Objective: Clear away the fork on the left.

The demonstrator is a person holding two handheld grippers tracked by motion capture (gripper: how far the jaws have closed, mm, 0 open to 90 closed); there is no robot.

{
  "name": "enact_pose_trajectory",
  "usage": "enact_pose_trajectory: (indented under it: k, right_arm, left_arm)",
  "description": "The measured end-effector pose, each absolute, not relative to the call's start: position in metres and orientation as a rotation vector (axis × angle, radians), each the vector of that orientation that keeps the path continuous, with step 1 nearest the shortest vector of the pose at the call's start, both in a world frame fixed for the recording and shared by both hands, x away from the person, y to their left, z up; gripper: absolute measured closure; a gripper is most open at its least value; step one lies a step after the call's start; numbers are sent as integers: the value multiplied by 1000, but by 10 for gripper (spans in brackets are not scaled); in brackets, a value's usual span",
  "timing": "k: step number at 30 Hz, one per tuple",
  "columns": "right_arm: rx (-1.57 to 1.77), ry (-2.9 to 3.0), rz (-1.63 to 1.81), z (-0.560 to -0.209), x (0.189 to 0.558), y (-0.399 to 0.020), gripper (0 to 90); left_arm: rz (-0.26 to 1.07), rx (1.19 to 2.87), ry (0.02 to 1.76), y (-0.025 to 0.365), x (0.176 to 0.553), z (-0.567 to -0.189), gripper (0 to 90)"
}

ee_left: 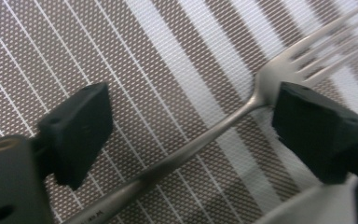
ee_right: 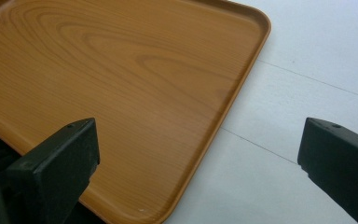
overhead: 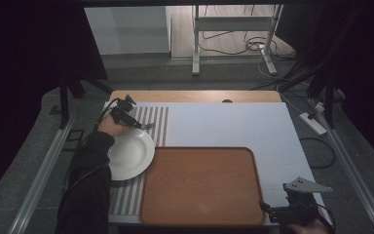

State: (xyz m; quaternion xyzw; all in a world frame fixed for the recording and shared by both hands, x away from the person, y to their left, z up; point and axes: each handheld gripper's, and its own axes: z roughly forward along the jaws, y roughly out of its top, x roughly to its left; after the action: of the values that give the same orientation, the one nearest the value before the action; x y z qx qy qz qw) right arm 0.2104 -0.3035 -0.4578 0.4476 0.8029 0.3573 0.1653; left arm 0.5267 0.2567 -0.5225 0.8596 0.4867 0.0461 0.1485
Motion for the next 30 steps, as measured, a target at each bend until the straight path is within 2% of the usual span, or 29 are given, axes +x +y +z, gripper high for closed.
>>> enact_pose_trajectory:
  k: [3, 5, 10, 14, 15, 18, 24, 30]
  right_arm:
    - [1274, 2287, 1020, -458, 210, -304, 0]
    - [1274, 2288, 1018, -458, 210, -304, 0]
    - [1274, 2287, 1021, -458, 210, -304, 0]
    - [1272, 2287, 1020, -458, 210, -303, 0]
    - [1269, 2288, 1019, -458, 210, -303, 0]
    - [1270, 2287, 1020, -458, 210, -303, 0]
    - [1269, 2289, 1019, -458, 210, -303, 0]
    - [1273, 2291, 1019, -458, 210, -304, 0]
  left_arm:
    - [117, 2483, 1366, 259, 527, -522, 164]
    - [120, 2492, 1346, 263, 526, -520, 232]
    - [134, 2477, 1350, 273, 523, -518, 466]
    - [151, 2482, 1315, 274, 521, -518, 528]
    - [180, 2511, 1239, 274, 518, -517, 655]
    - [188, 2551, 1135, 273, 515, -517, 735]
    - [174, 2583, 1030, 274, 512, -518, 852]
    - [157, 2544, 1037, 278, 511, -519, 863]
